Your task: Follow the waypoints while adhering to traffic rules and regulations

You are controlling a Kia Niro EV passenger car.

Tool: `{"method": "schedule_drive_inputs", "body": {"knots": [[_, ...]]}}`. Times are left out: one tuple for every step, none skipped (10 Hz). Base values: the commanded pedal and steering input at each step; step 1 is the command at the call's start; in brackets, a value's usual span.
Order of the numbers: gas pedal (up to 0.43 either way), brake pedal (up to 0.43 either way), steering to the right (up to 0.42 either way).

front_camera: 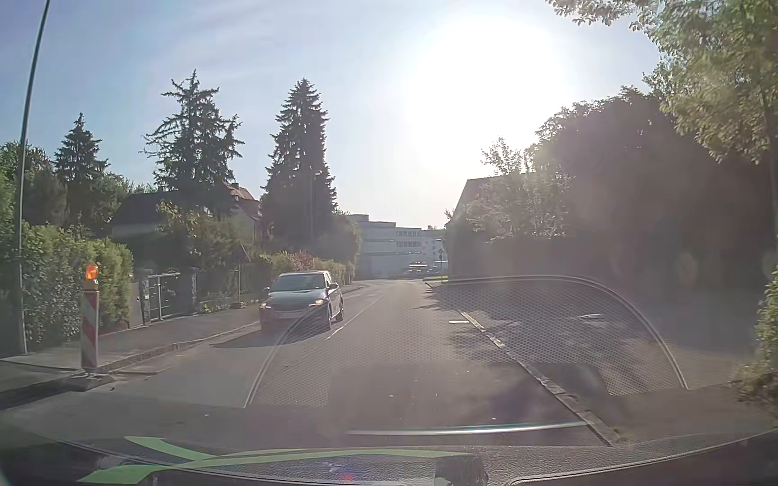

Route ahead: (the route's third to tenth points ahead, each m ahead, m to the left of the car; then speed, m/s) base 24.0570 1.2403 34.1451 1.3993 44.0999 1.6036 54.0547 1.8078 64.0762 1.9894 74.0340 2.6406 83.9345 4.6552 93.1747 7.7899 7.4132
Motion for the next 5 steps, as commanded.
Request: {"method": "schedule_drive_inputs", "body": {"knots": [[0.028,0.0,-0.011],[0.028,0.0,-0.013],[0.028,0.0,-0.015],[0.028,0.0,-0.015],[0.028,0.0,-0.012]]}}
